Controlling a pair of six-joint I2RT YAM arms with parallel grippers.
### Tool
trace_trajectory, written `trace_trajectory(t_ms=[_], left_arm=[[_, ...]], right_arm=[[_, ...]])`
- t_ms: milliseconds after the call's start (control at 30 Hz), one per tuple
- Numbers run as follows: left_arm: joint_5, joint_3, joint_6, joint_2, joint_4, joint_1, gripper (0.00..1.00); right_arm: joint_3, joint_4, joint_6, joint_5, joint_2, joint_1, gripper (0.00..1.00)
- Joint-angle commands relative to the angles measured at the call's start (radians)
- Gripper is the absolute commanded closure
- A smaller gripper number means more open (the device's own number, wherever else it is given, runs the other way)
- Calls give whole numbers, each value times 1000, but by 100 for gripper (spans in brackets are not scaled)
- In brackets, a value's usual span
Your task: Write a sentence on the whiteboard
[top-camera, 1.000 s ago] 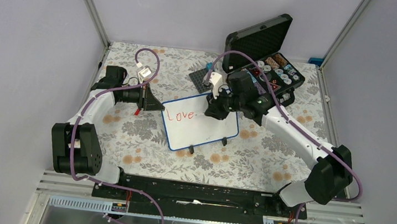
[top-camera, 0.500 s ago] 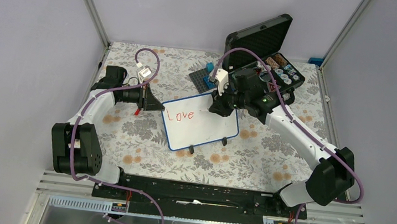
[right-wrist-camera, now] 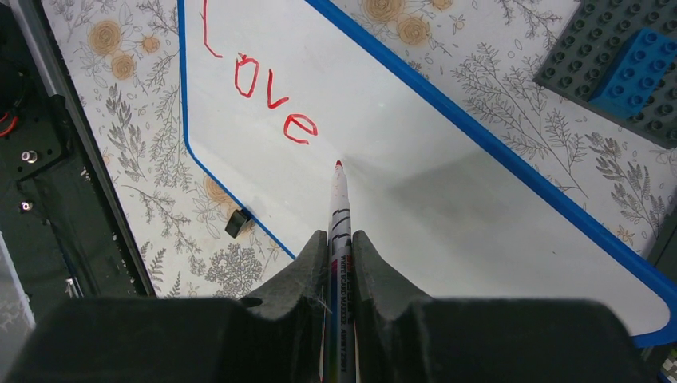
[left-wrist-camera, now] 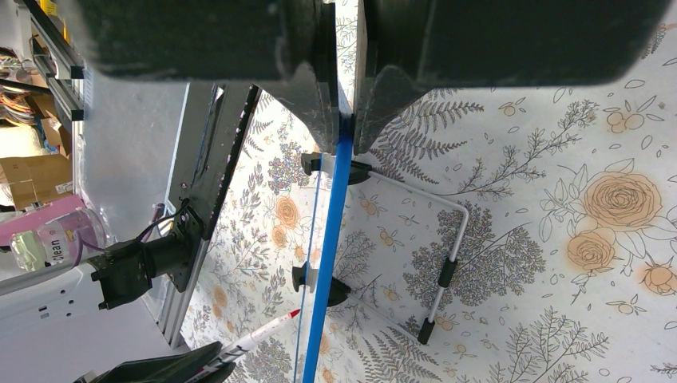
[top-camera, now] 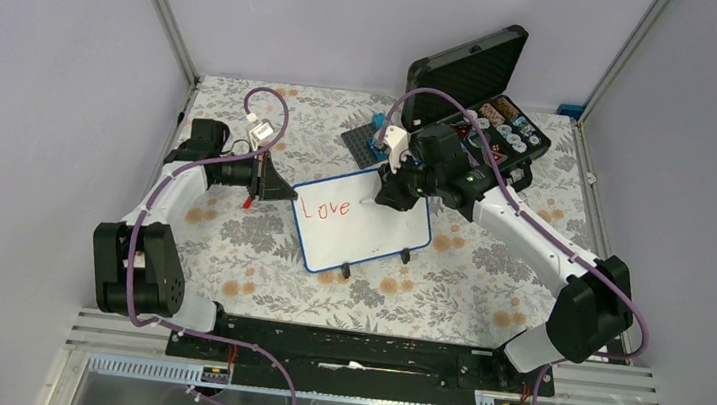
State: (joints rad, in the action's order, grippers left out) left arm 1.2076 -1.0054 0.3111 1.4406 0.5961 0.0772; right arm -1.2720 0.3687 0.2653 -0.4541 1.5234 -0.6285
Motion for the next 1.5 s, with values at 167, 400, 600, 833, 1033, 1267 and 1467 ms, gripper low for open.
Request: trace_trajectory(t_ms=[167,400,600,833,1033,1267,1467], left_arm=[[7,1,22,-37,-12,-5,100],[4,2,20,-39,-12,-4,100],[2,1,20,-40,-13,-5,100],[-1,2,19,-42,-13,-4,100],[-2,1,19,-43,-13,-4,100],[-1,1,20,-41,-13,-4,100],[-2,1,20,-43,-13,-4,100]], right_arm=[[-38,-43,4,54,16,-7,100],[-32,-43,15,95,7,-7,100],[-25,-37,18,100,-13,16,100],[-18,-37,22,100,-23,32,100],[-13,-37,22,96,-25,36,100],[-4,-32,15,44,-10,34,100],[9,-31,17,32,-5,21,100]])
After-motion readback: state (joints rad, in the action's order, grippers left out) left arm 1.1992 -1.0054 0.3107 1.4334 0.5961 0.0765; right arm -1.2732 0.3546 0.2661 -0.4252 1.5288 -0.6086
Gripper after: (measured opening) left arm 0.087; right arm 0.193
